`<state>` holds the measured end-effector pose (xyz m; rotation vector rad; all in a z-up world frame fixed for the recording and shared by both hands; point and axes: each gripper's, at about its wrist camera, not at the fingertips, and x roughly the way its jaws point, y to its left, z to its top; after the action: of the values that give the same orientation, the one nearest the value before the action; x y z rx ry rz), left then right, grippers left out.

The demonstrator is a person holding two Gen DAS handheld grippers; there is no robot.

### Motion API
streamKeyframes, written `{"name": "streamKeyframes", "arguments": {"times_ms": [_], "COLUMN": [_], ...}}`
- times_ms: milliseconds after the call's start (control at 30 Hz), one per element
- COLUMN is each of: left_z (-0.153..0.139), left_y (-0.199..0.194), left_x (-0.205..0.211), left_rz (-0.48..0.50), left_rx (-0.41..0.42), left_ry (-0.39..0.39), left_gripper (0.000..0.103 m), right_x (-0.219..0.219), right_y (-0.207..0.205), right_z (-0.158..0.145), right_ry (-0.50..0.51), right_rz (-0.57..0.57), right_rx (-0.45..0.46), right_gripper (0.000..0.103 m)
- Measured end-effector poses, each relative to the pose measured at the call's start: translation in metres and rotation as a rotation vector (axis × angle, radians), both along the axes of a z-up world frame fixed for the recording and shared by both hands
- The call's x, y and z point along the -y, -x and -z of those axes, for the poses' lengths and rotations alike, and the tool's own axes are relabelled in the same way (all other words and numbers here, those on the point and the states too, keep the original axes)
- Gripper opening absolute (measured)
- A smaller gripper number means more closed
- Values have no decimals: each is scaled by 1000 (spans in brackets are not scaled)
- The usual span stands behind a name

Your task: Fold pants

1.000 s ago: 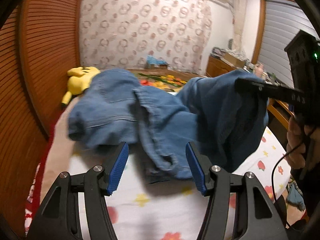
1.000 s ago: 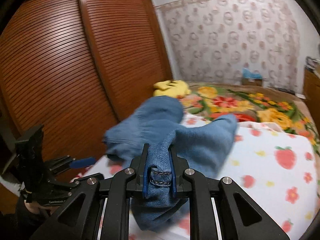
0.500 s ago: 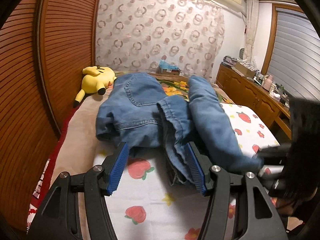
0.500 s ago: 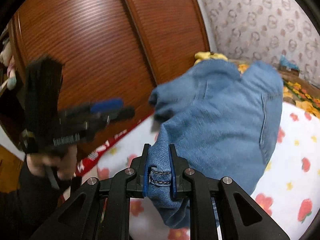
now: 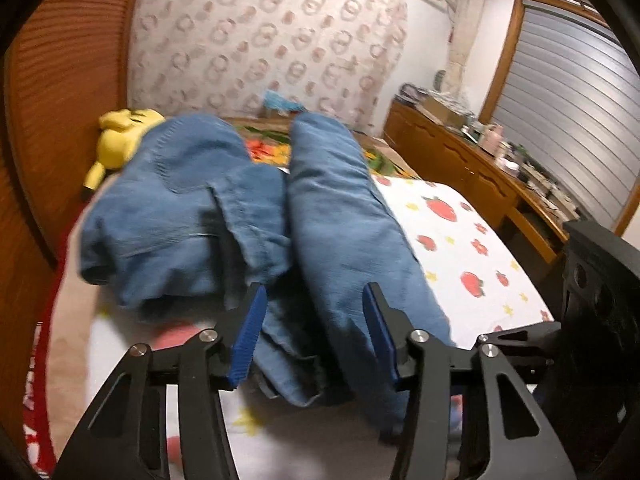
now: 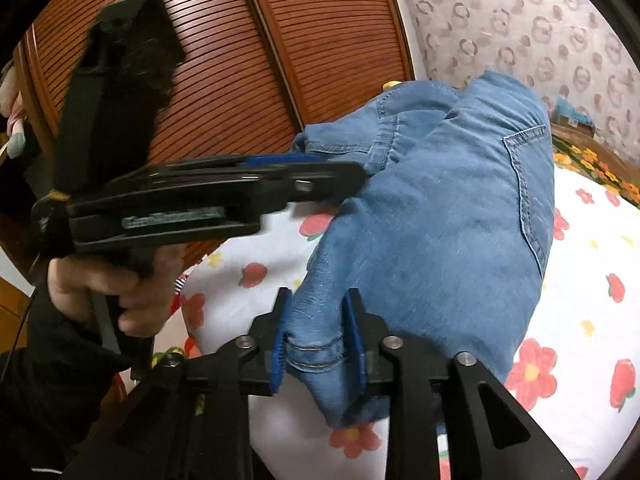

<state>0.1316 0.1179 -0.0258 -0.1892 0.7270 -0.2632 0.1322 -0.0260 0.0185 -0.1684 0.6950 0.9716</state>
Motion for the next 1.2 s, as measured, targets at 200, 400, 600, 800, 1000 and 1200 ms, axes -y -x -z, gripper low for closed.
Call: {"name": "streamKeyframes", "arguments": {"times_ms": [200, 400, 600, 800, 1000, 1200], "left_z": [15, 12, -23, -21, 27, 36], "left_y": [-11, -2, 26, 70, 61, 54], "left_x": [17, 29, 30, 11, -26, -24], "left_rz": [65, 97, 65, -26, -139, -139], "left_rx": [-60, -37, 84, 128, -1, -20], "left_ry": [6, -13, -22, -24, -48, -83], "left_gripper": [35, 6, 5, 5, 5, 5], "right_x": [13, 39, 72, 88, 63, 24], "right_y": [12, 28, 40, 46, 24, -31], "right_z": [-8, -21, -46, -69, -61, -46], "right_ry": [10, 34, 4, -17, 5, 21], "right_rz": [26, 77, 172, 234, 223, 178], "right_rx": [24, 82, 116, 182, 193, 177], "right_gripper": [39, 41, 41, 41, 41, 41]}}
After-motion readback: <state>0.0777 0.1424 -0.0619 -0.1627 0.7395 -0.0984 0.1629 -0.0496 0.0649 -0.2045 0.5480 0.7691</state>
